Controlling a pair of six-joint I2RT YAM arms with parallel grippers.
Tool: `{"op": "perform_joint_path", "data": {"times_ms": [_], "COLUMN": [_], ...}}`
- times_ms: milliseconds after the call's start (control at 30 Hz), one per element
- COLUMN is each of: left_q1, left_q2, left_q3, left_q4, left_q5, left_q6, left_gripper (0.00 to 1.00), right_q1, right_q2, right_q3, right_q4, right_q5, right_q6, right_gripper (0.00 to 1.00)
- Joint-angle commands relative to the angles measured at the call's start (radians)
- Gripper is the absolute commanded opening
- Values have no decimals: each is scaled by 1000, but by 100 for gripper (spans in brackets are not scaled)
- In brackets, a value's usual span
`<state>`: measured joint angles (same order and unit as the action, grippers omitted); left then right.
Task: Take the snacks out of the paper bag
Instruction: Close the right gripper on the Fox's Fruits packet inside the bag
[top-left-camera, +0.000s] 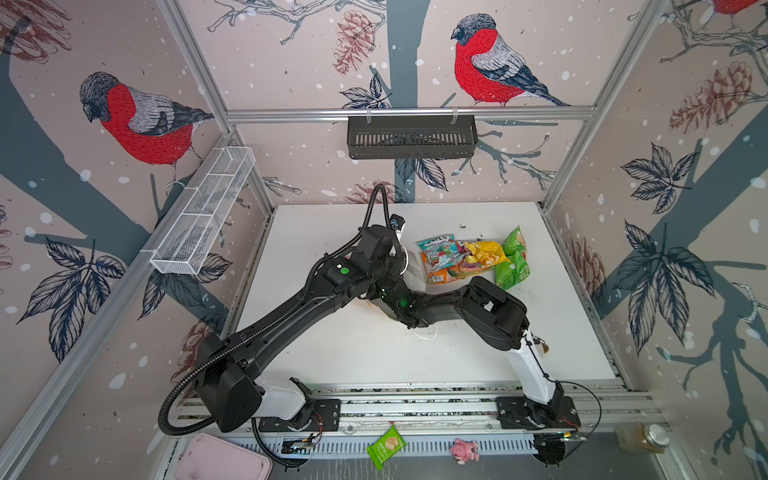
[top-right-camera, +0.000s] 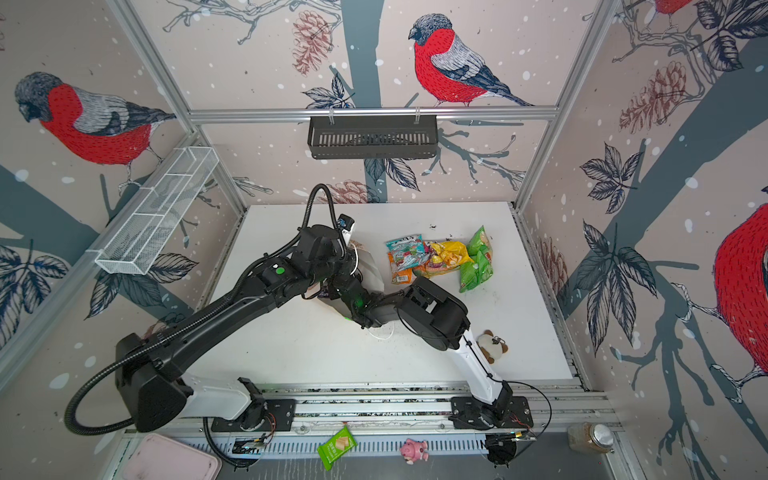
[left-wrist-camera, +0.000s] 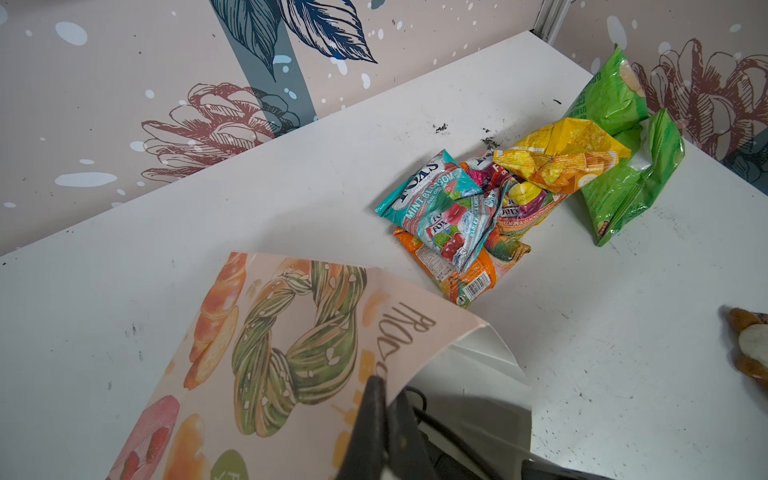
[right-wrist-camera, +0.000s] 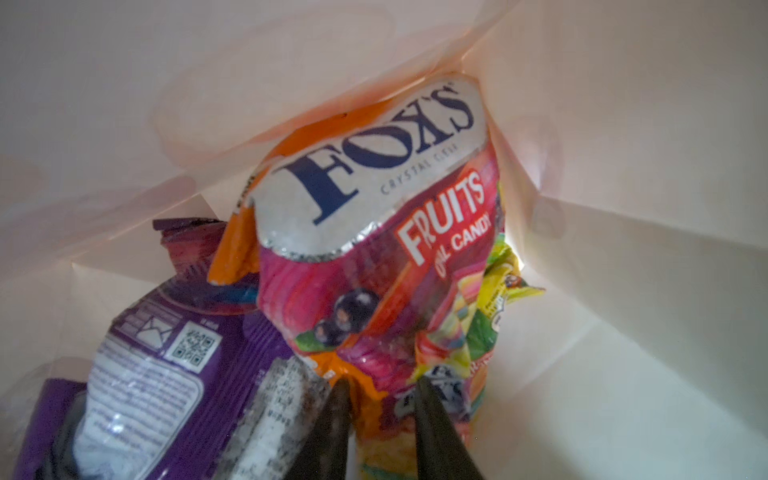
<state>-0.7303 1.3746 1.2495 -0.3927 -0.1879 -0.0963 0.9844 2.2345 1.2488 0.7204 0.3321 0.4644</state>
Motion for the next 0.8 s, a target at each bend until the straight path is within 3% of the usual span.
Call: {"op": "perform_joint_path", "data": {"times_ms": [0,67,133,333,567,633,767], "left_q1": [-3,-1,-1,-1,-1,-3,-2], "left_q2": [-10,-8,-6,7,5,-2,-4], "left_q3": [-4,-3,1,27,24,15,12], "left_q4": [22,22,21,-1,-11,-2,9], "left_q5": [-8,-4,6,37,63,82,105], "left_q6": [9,9,6,-3,-8,-14,-21], "left_gripper": [0,0,0,0,0,0,0], "right_q1": [-6,-6,-6,-2,-1,-3,-3], "right_q2": [4,-1,-12,-11,21,33,53], "right_q3": [-2,-8,-38,-81,-4,16,61], "right_q4": [49,70,134,312,242,223,177], "right_q5": [5,-2,-1,-8,16,19,51], "right_q6": [-12,-25,-36,-77,-76,-68,-55], "right_gripper": [28,34,55,64,71,78,79]}}
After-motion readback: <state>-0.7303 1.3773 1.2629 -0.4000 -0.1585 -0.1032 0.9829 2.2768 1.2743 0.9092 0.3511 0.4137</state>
